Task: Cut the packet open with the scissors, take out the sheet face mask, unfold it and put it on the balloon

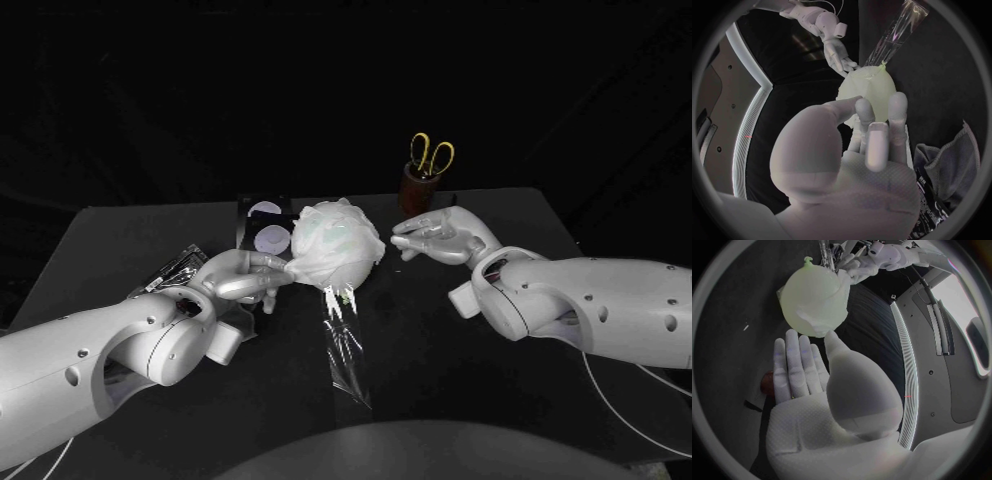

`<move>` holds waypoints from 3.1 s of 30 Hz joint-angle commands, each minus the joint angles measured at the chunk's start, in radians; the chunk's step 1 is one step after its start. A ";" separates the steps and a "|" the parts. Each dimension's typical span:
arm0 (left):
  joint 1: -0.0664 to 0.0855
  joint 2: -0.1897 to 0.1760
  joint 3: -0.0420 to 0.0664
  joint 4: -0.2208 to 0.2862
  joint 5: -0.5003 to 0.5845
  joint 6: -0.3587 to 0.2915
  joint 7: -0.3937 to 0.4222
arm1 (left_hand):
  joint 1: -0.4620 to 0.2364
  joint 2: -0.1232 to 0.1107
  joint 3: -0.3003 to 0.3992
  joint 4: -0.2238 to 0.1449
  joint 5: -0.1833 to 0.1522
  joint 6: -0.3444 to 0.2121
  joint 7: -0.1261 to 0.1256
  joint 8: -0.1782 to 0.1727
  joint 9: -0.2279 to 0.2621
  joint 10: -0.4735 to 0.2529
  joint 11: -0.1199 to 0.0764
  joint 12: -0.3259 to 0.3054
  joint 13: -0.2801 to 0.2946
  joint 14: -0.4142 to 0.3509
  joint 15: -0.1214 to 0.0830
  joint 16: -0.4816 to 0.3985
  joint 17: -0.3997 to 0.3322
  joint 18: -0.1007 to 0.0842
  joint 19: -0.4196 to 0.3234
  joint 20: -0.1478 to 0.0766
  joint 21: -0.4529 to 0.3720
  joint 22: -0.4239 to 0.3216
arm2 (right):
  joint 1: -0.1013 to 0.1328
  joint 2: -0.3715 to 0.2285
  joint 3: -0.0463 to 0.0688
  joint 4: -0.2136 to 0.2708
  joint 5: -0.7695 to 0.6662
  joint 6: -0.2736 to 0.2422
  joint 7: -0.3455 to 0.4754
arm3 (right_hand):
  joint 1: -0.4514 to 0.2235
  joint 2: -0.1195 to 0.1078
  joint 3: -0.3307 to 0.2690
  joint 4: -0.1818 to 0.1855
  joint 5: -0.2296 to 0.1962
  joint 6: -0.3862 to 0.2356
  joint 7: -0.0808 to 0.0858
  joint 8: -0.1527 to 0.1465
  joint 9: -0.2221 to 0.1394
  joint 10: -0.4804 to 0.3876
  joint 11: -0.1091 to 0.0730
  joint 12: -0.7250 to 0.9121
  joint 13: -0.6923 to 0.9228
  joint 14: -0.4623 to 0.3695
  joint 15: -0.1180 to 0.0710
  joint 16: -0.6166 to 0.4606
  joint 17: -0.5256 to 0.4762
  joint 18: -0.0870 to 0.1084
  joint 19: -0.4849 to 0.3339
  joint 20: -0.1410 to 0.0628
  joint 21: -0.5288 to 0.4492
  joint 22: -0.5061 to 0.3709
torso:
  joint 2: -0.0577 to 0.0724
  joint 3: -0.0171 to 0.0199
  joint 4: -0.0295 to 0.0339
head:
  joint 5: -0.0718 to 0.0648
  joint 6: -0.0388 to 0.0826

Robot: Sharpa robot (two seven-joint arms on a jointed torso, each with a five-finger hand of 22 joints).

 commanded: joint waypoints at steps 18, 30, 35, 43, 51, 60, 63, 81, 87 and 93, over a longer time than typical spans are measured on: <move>0.000 0.002 0.001 0.042 0.045 0.057 0.111 | 0.004 0.046 -0.069 -0.007 -0.001 0.000 0.010 -0.023 0.143 -0.163 0.009 -0.097 -0.091 -0.296 0.030 -0.174 -0.400 0.014 -0.179 0.038 -0.082 -0.039 | -0.033 0.008 0.001 -0.007 -0.150 -0.001 -0.158 | 0.052 -0.007 -0.102 0.021 -0.001 0.054 -0.064 0.035 -0.010 0.066 -0.085 0.666 0.640 0.100 -0.103 0.708 0.428 0.007 0.223 -0.123 0.260 0.158 | 0.001 0.0016 0.0020 | -0.011 -0.007; 0.000 -0.008 0.001 0.069 0.099 0.087 0.146 | 0.013 0.067 -0.073 -0.014 -0.005 0.004 0.037 -0.038 0.150 -0.378 0.085 -0.223 -0.169 -0.637 0.104 -0.443 -0.686 -0.019 -0.350 0.092 -0.192 -0.079 | -0.039 0.023 0.001 -0.021 -0.151 0.017 -0.168 | 0.066 0.009 -0.142 0.024 -0.003 0.048 -0.062 0.039 -0.015 0.077 -0.079 0.798 0.792 0.106 -0.100 0.813 0.512 0.007 0.202 -0.120 0.303 0.199 | 0.002 0.0012 0.0017 | -0.014 -0.010; 0.000 -0.010 0.001 0.077 0.140 0.104 0.173 | 0.030 0.075 -0.087 -0.034 -0.004 -0.003 0.082 -0.046 0.156 -0.375 0.124 -0.396 -0.317 -0.623 0.136 -0.456 -0.725 -0.013 -0.358 0.103 -0.176 -0.065 | -0.041 0.026 0.001 -0.025 -0.149 0.019 -0.167 | 0.069 0.011 -0.149 0.024 -0.003 0.044 -0.061 0.038 -0.016 0.070 -0.077 0.799 0.794 0.101 -0.098 0.818 0.509 0.007 0.197 -0.120 0.307 0.205 | 0.001 0.0018 -0.0003 | -0.014 -0.013; 0.000 -0.010 0.001 0.082 0.208 0.122 0.198 | 0.029 0.095 -0.058 -0.036 -0.002 -0.044 0.094 -0.015 0.199 -0.236 0.131 -0.658 -0.570 -0.490 0.129 -0.534 -0.848 0.020 -0.329 0.124 -0.136 -0.042 | -0.046 0.036 0.001 -0.027 -0.123 0.016 -0.153 | 0.074 0.018 -0.168 0.025 -0.003 0.034 -0.057 0.037 -0.018 0.054 -0.073 0.799 0.800 0.084 -0.094 0.826 0.503 0.006 0.181 -0.116 0.315 0.215 | 0.002 0.0023 -0.0007 | -0.017 -0.010; 0.000 -0.008 0.001 0.083 0.275 0.145 0.223 | 0.019 0.128 -0.037 0.000 -0.002 -0.133 0.101 0.058 0.254 -0.180 0.132 -0.729 -0.626 -0.424 0.126 -0.534 -0.880 0.021 -0.302 0.119 -0.131 -0.046 | -0.049 0.053 0.001 -0.040 -0.109 0.018 -0.153 | 0.078 0.026 -0.176 0.026 -0.003 0.031 -0.055 0.037 -0.019 0.052 -0.071 0.805 0.808 0.080 -0.092 0.834 0.504 0.006 0.173 -0.114 0.320 0.221 | 0.002 0.0019 0.0009 | -0.023 -0.011; 0.000 -0.007 0.001 0.084 0.305 0.155 0.224 | 0.022 0.142 -0.016 0.017 -0.002 -0.206 0.106 0.132 0.301 -0.152 0.132 -0.769 -0.626 -0.401 0.124 -0.521 -0.890 0.021 -0.290 0.116 -0.132 -0.050 | -0.052 0.077 0.002 -0.059 -0.077 0.009 -0.143 | 0.076 0.034 -0.185 0.030 -0.003 0.027 -0.053 0.037 -0.020 0.054 -0.069 0.815 0.820 0.079 -0.090 0.844 0.511 0.006 0.166 -0.113 0.323 0.226 | 0.001 0.0018 0.0012 | -0.024 -0.012; 0.000 -0.007 0.001 0.084 0.316 0.147 0.222 | 0.024 0.136 -0.011 0.017 -0.002 -0.216 0.106 0.150 0.309 -0.133 0.129 -0.773 -0.625 -0.395 0.122 -0.516 -0.891 0.022 -0.285 0.113 -0.126 -0.047 | -0.052 0.088 0.002 -0.068 -0.064 0.007 -0.138 | 0.076 0.039 -0.189 0.032 -0.003 0.026 -0.053 0.038 -0.020 0.057 -0.069 0.822 0.827 0.080 -0.090 0.850 0.516 0.006 0.163 -0.112 0.325 0.228 | 0.001 0.0019 0.0012 | -0.024 -0.013; 0.000 -0.008 0.001 0.086 0.325 0.141 0.209 | 0.027 0.127 -0.007 0.014 -0.002 -0.219 0.103 0.163 0.310 -0.112 0.125 -0.779 -0.624 -0.385 0.117 -0.504 -0.891 0.022 -0.280 0.108 -0.115 -0.042 | -0.054 0.114 0.002 -0.072 -0.050 0.022 -0.121 | 0.151 0.131 -0.162 0.001 -0.004 0.134 -0.100 0.108 0.003 0.192 -0.106 1.048 1.069 0.190 -0.118 1.023 0.749 0.011 0.164 -0.128 0.381 0.276 | 0.001 0.0017 0.0011 | -0.021 -0.012; 0.000 -0.009 0.001 0.087 0.326 0.137 0.209 | 0.027 0.127 -0.007 0.014 -0.002 -0.219 0.103 0.163 0.310 -0.112 0.125 -0.779 -0.624 -0.385 0.117 -0.504 -0.891 0.022 -0.280 0.108 -0.115 -0.042 | -0.056 0.111 0.002 -0.061 -0.054 0.011 -0.095 | 0.172 0.145 -0.131 -0.047 -0.003 0.169 -0.131 0.168 0.035 0.276 -0.134 1.167 1.205 0.248 -0.145 1.100 0.873 0.009 0.166 -0.146 0.442 0.329 | 0.001 0.0015 0.0002 | -0.019 -0.013; 0.000 -0.011 0.001 0.087 0.326 0.126 0.211 | 0.027 0.126 -0.007 0.015 -0.002 -0.219 0.103 0.164 0.309 -0.107 0.124 -0.780 -0.624 -0.384 0.117 -0.501 -0.890 0.021 -0.280 0.107 -0.113 -0.040 | -0.057 0.092 0.002 -0.038 -0.033 -0.017 -0.044 | 0.151 0.143 -0.102 -0.073 -0.003 0.151 -0.133 0.208 0.061 0.304 -0.137 1.210 1.261 0.266 -0.149 1.129 0.919 0.006 0.145 -0.150 0.488 0.375 | 0.001 0.0018 -0.0005 | -0.017 -0.013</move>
